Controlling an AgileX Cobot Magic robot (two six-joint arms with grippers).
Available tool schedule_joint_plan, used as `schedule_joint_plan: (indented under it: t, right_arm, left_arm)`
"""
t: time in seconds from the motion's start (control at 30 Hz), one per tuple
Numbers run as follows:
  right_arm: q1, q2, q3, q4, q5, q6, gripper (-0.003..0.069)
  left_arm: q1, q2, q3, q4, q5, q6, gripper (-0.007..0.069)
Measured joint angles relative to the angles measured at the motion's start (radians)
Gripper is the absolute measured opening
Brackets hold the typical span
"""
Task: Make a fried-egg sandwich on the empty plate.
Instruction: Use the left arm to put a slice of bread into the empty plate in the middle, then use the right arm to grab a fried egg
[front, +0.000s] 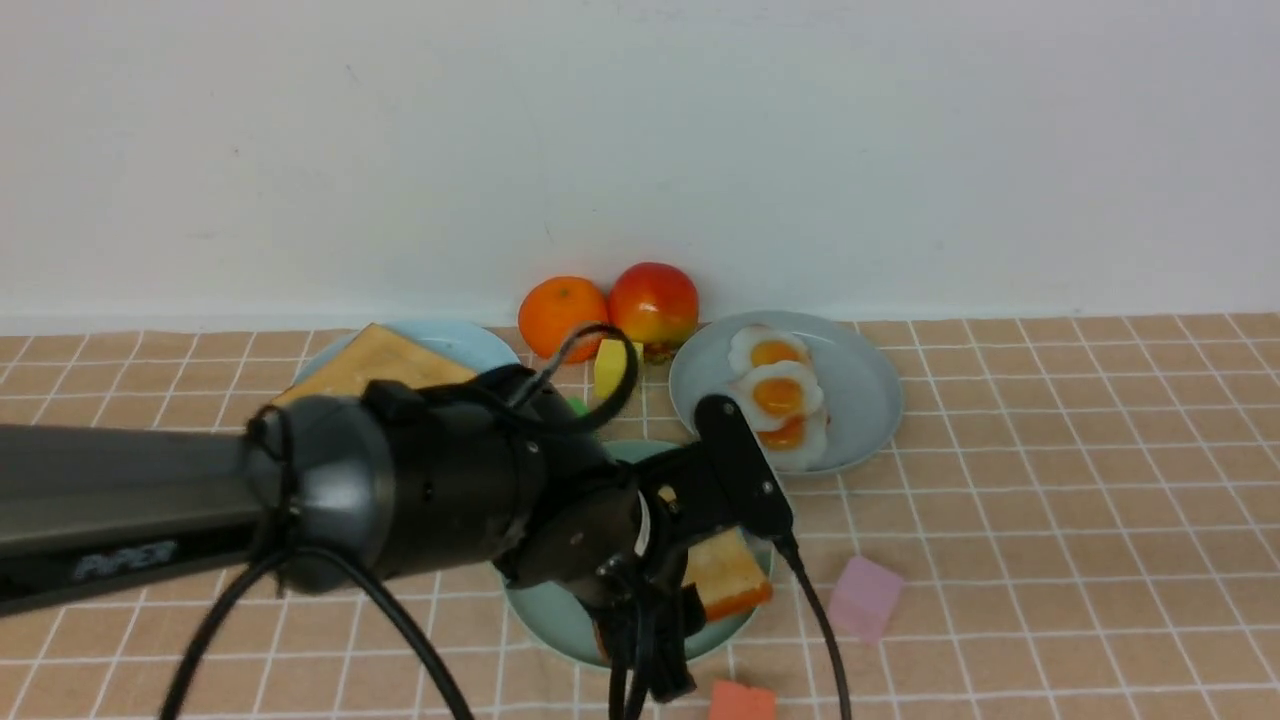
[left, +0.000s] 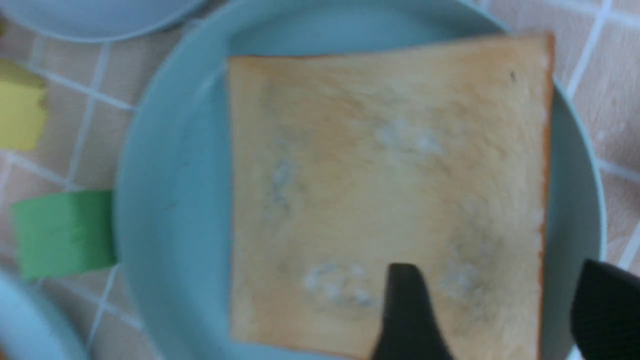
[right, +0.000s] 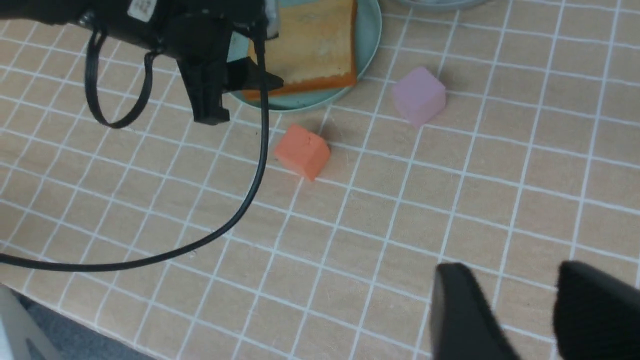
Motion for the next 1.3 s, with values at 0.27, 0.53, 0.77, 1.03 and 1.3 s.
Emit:
schedule_joint_plan:
  t: [0.27, 0.53, 0.77, 1.03, 1.3]
  right_arm:
    - [0.0, 0.163, -0.001, 0.111, -0.082, -0.025, 0.0351]
    - [0.001, 0.63, -0.113, 0.252, -0.261, -0.204, 0.016]
    - [0.002, 1.03, -0.356, 0.26, -0.303, -0.237, 0.0232]
    - [-0.013, 1.388, -0.658, 0.264, -0.345, -0.225, 0.0373]
    - [-0.023, 1.762, -0.974, 0.357, -0.358, -0.213, 0.0389]
  left_arm:
    - [0.0, -0.223, 0.0, 0.0, 0.088, -0.319, 0.0305]
    - [0.0, -0.689, 0.138, -0.023, 0.17, -0.509, -0.0013]
    - [0.0, -1.073, 0.496, -0.007, -0.057, -0.588, -0.0013]
    - [0.0, -1.224, 0.644, 0.015, -0.281, -0.622, -0.0013]
    - [0.0, -1.224, 0.643, 0.019, -0.3, -0.625, -0.0013]
